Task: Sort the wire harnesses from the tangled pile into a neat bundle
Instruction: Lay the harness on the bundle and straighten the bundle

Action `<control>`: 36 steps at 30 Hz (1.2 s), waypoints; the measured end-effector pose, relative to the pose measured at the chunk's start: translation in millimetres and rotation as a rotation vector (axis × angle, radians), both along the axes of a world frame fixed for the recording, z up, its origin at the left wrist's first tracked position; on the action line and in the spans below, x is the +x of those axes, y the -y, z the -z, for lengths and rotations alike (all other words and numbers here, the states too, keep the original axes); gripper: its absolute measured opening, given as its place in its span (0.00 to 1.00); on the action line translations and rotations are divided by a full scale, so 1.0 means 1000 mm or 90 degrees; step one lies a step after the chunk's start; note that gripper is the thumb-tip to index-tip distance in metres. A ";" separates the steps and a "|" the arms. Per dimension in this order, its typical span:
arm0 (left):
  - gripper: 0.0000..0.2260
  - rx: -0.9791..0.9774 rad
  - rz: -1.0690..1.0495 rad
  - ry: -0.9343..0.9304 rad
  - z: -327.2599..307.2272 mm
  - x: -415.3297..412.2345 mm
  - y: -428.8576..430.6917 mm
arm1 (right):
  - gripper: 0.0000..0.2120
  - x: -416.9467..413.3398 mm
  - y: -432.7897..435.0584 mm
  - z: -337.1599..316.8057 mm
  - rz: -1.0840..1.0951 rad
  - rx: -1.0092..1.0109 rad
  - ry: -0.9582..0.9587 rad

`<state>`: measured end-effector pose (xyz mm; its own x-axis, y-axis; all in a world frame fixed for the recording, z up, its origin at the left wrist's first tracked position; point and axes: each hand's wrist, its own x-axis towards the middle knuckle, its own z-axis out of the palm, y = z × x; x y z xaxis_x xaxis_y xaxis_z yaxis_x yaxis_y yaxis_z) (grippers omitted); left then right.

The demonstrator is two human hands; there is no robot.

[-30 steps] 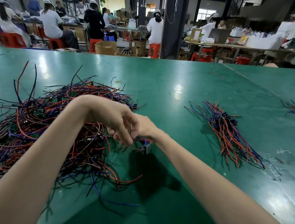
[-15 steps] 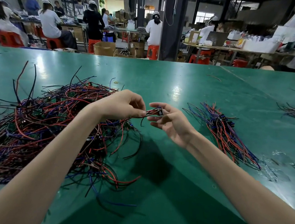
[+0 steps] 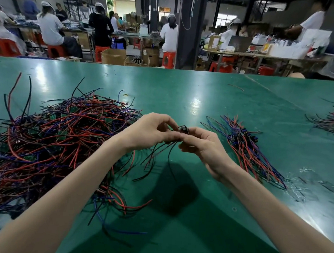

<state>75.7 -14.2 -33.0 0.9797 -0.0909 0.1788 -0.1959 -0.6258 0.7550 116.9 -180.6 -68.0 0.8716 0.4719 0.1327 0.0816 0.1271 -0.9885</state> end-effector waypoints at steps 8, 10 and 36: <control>0.09 -0.097 -0.012 -0.098 0.005 -0.001 0.006 | 0.06 -0.002 -0.005 0.000 0.005 0.004 -0.029; 0.09 -0.061 0.004 -0.106 0.007 -0.001 0.009 | 0.05 -0.003 -0.006 0.000 0.010 0.004 -0.041; 0.09 -0.015 -0.105 0.074 -0.007 -0.002 -0.003 | 0.14 -0.001 0.010 -0.009 -0.136 0.022 -0.189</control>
<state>73.8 -11.6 -26.0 0.9536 0.0753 0.2915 -0.1782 -0.6393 0.7480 115.6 -191.0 -59.1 0.7568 0.6472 -0.0917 -0.2399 0.1444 -0.9600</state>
